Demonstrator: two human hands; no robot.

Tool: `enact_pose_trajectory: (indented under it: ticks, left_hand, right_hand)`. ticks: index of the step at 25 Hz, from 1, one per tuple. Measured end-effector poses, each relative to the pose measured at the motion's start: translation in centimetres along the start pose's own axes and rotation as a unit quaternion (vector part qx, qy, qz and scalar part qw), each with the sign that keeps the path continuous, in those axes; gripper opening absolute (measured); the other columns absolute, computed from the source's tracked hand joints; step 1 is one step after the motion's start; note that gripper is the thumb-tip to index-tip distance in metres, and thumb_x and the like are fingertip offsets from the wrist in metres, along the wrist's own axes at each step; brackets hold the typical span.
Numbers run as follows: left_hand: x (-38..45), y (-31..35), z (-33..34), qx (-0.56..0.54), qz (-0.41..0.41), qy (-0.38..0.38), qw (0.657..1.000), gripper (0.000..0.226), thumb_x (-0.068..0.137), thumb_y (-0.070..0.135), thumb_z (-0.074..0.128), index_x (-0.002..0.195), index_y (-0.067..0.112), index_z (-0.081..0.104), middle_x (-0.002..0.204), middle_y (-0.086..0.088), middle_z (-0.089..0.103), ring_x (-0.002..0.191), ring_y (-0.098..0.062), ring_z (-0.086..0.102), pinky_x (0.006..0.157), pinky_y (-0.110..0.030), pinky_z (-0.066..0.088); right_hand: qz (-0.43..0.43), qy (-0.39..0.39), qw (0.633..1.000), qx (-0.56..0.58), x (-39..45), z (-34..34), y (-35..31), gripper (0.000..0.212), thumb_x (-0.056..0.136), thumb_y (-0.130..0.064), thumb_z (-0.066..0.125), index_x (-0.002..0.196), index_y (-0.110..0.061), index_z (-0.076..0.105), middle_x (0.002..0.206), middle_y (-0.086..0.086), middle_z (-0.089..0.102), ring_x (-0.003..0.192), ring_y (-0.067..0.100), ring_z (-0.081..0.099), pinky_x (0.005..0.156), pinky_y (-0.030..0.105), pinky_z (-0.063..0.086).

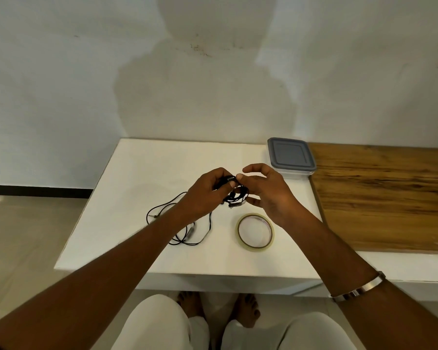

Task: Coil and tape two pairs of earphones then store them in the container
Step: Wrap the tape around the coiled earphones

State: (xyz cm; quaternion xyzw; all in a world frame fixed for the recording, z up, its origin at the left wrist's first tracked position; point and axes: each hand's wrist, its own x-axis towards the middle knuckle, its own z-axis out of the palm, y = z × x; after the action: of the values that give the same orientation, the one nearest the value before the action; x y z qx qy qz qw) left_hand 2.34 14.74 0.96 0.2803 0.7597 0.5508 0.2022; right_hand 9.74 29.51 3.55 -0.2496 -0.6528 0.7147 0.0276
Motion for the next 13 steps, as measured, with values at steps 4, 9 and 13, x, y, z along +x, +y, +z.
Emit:
enact_pose_trajectory:
  ticks: [4,9,13]
  left_hand:
    - [-0.3,0.0,0.3,-0.04,-0.028,-0.001,0.999,0.009,0.097,0.014,0.053,0.094,0.009,0.06,0.074,0.006,0.065,0.065,-0.008,0.059,0.067,-0.025,0.053]
    - [-0.4,-0.2,0.2,-0.098,-0.057,0.007,0.994,0.009,0.098,0.012,0.052,0.094,0.01,0.06,0.068,0.006,0.058,0.065,-0.009,0.056,0.068,-0.025,0.053]
    - [-0.3,-0.4,0.4,-0.06,-0.042,0.014,0.997,0.011,0.097,0.018,0.055,0.096,0.009,0.061,0.075,-0.002,0.063,0.071,-0.013,0.063,0.076,-0.031,0.056]
  right_hand:
    - [-0.136,0.039,0.969,-0.203,0.1,0.2,0.7,0.011,0.086,-0.023,0.068,0.094,-0.015,0.071,0.082,0.002,0.074,0.077,0.012,0.071,0.078,0.024,0.056]
    - [-0.193,0.0,0.937,-0.291,-0.2,0.2,1.1,0.02,0.086,-0.017,0.067,0.106,-0.016,0.069,0.094,-0.001,0.073,0.083,0.005,0.067,0.078,0.009,0.051]
    - [-0.201,0.03,0.93,-0.307,-0.2,0.2,1.4,0.02,0.09,-0.014,0.062,0.108,-0.014,0.07,0.095,0.0,0.072,0.083,0.007,0.066,0.078,0.008,0.05]
